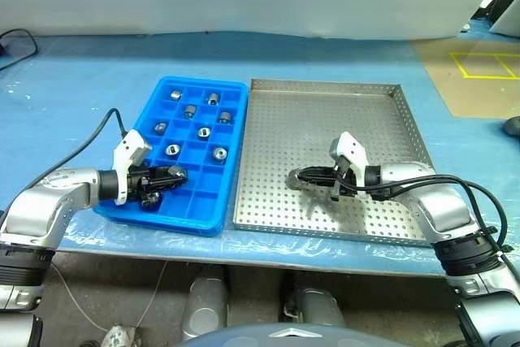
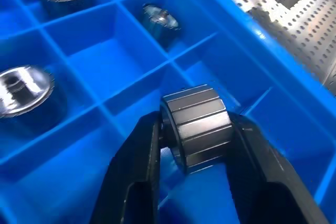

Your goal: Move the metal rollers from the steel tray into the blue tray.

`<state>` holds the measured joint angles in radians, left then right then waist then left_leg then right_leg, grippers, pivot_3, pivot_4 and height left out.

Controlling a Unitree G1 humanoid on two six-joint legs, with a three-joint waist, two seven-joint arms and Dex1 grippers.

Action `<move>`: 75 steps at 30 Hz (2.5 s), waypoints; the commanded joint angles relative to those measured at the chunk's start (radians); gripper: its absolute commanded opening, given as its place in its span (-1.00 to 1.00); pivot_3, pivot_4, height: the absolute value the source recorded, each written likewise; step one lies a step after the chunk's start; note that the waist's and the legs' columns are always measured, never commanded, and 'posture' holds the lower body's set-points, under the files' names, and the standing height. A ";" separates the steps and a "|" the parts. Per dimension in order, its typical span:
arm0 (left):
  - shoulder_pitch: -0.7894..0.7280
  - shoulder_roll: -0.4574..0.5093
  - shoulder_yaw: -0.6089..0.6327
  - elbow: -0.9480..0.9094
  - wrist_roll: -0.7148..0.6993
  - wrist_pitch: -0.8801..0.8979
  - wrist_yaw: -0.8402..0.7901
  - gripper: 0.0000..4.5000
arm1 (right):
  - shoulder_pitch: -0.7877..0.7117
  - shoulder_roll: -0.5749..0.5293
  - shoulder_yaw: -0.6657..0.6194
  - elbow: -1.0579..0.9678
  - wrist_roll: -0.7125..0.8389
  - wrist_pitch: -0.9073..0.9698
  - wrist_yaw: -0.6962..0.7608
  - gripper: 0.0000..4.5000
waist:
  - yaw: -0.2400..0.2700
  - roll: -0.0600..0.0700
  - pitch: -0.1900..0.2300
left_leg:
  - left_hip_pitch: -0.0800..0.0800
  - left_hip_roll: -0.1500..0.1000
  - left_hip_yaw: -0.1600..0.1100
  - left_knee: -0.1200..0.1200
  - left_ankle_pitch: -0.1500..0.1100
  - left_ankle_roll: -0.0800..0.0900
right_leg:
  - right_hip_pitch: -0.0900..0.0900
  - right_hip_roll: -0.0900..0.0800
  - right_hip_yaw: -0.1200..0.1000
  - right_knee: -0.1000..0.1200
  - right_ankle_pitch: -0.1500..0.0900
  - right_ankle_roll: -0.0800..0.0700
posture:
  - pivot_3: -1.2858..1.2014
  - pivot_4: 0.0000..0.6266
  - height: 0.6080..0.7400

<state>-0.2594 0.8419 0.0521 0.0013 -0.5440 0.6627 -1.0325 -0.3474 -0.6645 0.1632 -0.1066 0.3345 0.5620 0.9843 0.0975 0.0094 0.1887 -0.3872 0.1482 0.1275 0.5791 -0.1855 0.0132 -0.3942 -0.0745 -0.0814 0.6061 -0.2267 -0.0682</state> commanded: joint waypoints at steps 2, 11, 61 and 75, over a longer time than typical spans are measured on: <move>-0.012 -0.003 0.008 0.010 0.019 -0.046 -0.032 -0.39 | -0.008 -0.006 -0.003 -0.015 -0.012 -0.023 0.007 -1.00 | -0.001 0.000 0.000 | 0.001 0.000 0.000 0.000 0.000 0.000 | 0.001 0.000 0.001 0.000 0.000 0.000 | 0.08 -0.52 1.00; -0.032 -0.016 0.021 0.049 0.049 -0.040 -0.008 -0.39 | 0.003 -0.003 -0.011 0.030 -0.021 -0.070 0.036 -1.00 | -0.001 0.000 0.000 | 0.003 0.000 0.001 -0.001 0.000 0.000 | 0.001 0.000 0.001 0.000 0.000 0.000 | 0.08 -0.52 1.00; 0.423 -0.017 0.384 -0.581 -0.188 -0.063 0.062 0.47 | -0.385 0.392 0.217 0.224 0.133 0.166 0.174 -1.00 | 0.087 -0.001 -0.001 | 0.003 0.005 0.009 -0.006 0.002 -0.003 | -0.003 0.000 0.001 0.001 -0.002 -0.003 | 0.35 -0.52 1.00; 0.336 -0.011 0.316 -0.527 -0.184 -0.068 0.093 0.49 | -0.367 0.399 0.182 0.248 0.126 0.215 0.167 -0.31 | 0.105 -0.001 -0.001 | 0.003 0.005 0.009 -0.008 0.004 -0.006 | -0.004 0.001 0.002 0.003 -0.002 -0.003 | 0.32 -0.52 1.00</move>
<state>0.0837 0.8228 0.3648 -0.5214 -0.7235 0.6003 -0.9393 -0.7137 -0.2679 0.3627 0.1874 0.4333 0.7622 1.1353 0.2025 0.0089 0.1881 -0.3839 0.1534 0.1369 0.5716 -0.1818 0.0070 -0.3980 -0.0739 -0.0796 0.6087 -0.2283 -0.0713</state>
